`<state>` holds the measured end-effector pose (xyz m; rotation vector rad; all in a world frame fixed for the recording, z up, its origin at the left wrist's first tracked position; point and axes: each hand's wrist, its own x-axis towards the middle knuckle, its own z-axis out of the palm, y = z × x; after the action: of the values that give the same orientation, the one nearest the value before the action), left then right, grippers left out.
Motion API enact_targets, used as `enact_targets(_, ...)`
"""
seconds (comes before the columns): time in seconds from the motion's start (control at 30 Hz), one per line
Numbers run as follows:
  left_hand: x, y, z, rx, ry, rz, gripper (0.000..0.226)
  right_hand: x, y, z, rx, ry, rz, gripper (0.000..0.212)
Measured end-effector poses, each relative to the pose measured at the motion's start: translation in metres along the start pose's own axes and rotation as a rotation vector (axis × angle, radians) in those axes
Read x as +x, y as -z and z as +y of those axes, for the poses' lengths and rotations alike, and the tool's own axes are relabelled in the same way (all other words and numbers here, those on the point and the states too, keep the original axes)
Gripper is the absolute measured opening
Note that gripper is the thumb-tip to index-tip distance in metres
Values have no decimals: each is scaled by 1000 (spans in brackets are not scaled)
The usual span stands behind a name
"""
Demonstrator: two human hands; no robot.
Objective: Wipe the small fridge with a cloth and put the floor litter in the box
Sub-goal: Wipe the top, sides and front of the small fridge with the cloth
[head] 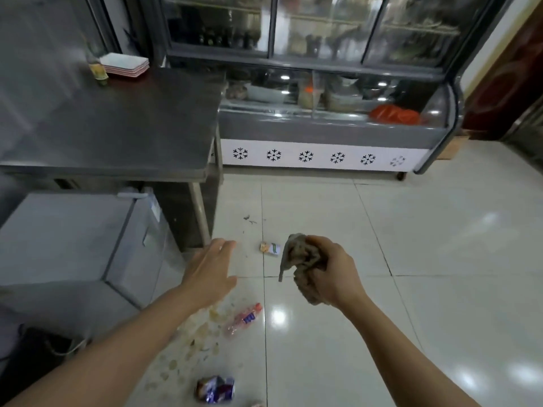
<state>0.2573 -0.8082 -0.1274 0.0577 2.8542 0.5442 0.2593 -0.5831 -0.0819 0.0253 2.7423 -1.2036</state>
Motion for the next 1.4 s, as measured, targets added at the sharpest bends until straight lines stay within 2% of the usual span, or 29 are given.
enact_targets(0.13, 29, 16, -3, -6, 93, 78, 65, 60, -3, -12, 16, 5, -71, 55)
enact_targets(0.27, 44, 26, -19, -21, 257, 125, 65, 120, -17, -32, -3, 96, -194, 39)
enact_targets(0.53, 40, 17, -37, -122, 737, 248, 71, 215, -59, -72, -93, 406, -578, 34)
enact_targets(0.73, 12, -1, -23, -187, 1016, 341, 68, 241, -99, -91, -198, 685, -773, 35)
enact_targets(0.87, 1, -11, -26, -237, 1147, 372, 71, 235, -144, -101, -179, 784, -833, 42)
enact_targets(1.2, 8, -40, -88, -345, 1272, 526, 70, 218, -256, -108, -225, 999, -864, 57)
enact_targets(1.4, 22, -57, -116, -371, 1366, 576, 70, 227, -317, -121, -222, 1236, -853, 48)
